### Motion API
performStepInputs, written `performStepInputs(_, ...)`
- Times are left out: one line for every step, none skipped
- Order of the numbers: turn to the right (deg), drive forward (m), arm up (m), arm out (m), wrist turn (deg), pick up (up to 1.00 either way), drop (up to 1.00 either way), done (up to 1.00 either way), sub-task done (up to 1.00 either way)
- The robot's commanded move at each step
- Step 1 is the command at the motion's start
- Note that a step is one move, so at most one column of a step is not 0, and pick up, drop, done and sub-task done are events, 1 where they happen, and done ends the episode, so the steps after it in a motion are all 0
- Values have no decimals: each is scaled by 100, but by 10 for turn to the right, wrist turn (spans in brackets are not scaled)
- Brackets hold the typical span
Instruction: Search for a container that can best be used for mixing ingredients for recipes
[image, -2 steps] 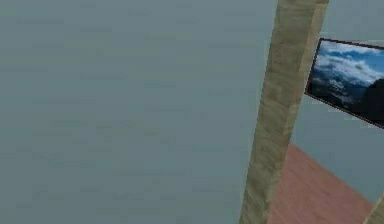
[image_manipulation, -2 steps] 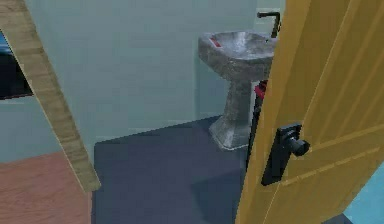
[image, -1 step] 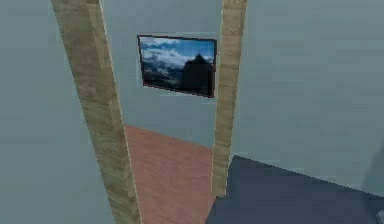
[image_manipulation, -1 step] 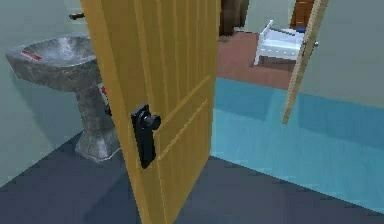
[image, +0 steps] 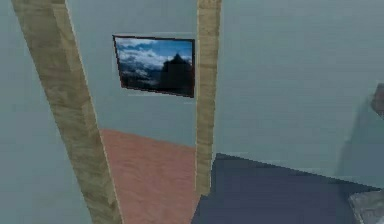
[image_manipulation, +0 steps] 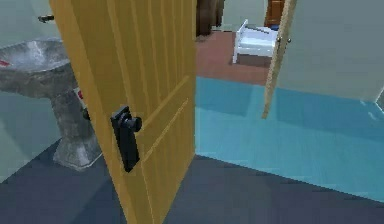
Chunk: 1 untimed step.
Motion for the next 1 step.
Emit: performStepInputs(0,45,0,0,0,0,0,0,0)
